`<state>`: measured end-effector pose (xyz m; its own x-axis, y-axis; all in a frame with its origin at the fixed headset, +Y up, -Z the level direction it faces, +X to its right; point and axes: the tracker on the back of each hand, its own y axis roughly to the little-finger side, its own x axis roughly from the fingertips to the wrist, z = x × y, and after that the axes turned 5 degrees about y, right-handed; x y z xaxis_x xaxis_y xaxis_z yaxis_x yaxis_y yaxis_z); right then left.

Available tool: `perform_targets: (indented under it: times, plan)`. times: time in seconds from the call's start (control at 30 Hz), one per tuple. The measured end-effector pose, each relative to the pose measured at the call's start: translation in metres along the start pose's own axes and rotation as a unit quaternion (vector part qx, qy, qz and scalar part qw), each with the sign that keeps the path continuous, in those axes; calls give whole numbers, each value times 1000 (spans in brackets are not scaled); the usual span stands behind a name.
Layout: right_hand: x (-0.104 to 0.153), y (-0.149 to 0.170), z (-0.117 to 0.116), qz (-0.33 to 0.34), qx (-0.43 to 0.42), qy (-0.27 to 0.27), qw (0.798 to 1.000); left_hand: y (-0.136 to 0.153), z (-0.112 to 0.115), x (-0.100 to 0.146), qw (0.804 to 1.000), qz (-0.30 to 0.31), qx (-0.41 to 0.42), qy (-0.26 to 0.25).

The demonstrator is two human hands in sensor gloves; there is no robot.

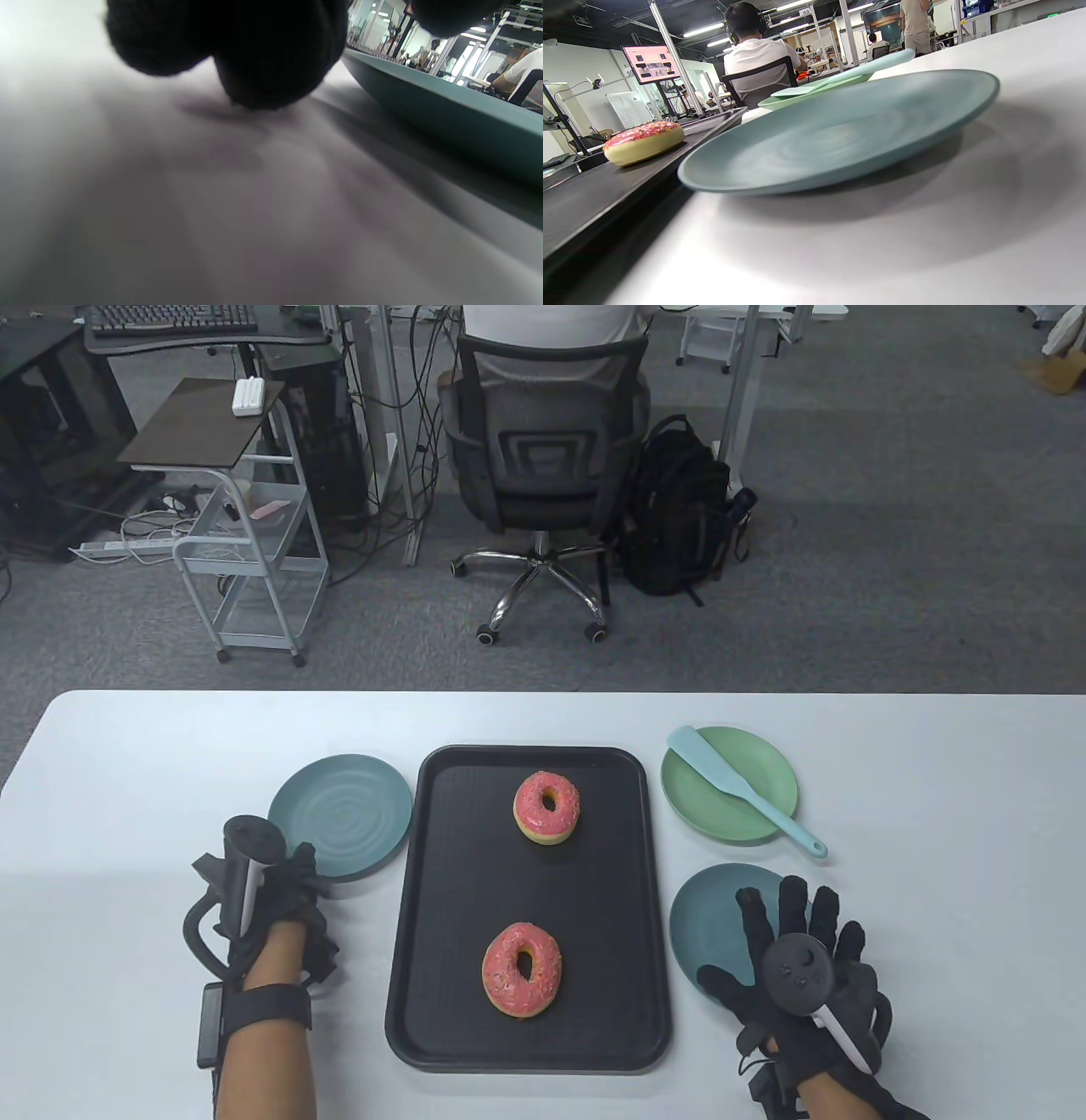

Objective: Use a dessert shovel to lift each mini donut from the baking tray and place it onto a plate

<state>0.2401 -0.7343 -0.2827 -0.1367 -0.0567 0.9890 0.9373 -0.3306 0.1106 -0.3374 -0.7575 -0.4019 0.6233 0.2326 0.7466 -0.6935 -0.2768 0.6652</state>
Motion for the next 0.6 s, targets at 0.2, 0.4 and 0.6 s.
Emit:
perform_targets:
  times: [0.2,0.4,0.6]
  plan:
    - [0,-1,0,2,1,-5,1000,-6,6,-19,999,-26,7,23]
    - [0,-2,-2,8,3,-7,1000,-8,6,-26,998,-49,44,24]
    - [-1,1,-2,0,-2,-11,1000,12,-3,-29,980,-69,185,38]
